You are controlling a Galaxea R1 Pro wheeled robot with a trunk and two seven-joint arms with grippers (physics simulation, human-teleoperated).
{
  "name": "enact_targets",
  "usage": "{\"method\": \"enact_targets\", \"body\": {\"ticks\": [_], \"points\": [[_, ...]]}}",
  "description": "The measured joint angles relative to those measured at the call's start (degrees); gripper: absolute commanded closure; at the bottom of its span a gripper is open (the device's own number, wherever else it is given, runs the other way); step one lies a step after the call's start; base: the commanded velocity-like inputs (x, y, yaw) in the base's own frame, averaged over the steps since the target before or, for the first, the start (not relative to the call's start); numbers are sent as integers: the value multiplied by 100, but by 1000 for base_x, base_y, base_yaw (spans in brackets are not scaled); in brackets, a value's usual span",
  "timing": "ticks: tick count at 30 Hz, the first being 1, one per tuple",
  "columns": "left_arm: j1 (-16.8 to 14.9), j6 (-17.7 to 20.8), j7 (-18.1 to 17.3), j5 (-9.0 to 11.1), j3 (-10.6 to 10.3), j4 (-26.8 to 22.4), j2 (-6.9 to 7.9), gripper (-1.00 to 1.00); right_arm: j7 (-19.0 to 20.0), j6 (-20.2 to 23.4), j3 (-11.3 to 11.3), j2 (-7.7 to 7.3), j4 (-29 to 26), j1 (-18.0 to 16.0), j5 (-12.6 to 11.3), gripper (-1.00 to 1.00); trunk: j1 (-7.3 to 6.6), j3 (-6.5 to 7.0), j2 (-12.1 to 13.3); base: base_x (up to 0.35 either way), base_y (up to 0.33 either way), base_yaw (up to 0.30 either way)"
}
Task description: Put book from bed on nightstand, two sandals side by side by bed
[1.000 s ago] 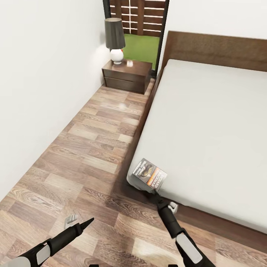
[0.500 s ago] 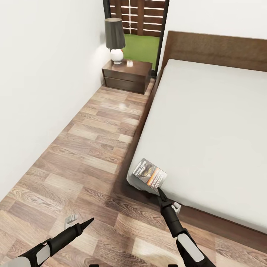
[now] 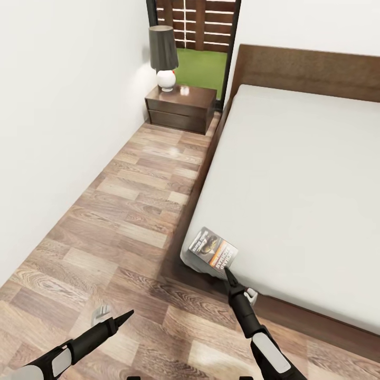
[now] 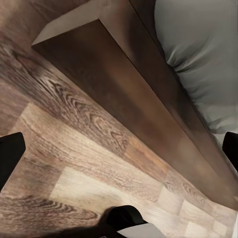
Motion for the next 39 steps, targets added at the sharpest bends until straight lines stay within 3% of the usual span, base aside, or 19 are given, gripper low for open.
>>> {"method": "enact_targets", "body": {"ticks": [22,39], "points": [[0,0,-16,-8,-2,-1,-35,-100,-1,0,2,-3,-3,3,0,-100,2,0,0,17,0,0],[0,2,-14,-16,-4,-1,-35,-100,-2,0,4,-1,-7,0,0,-100,375,-305,-680,0,0,0]]}}
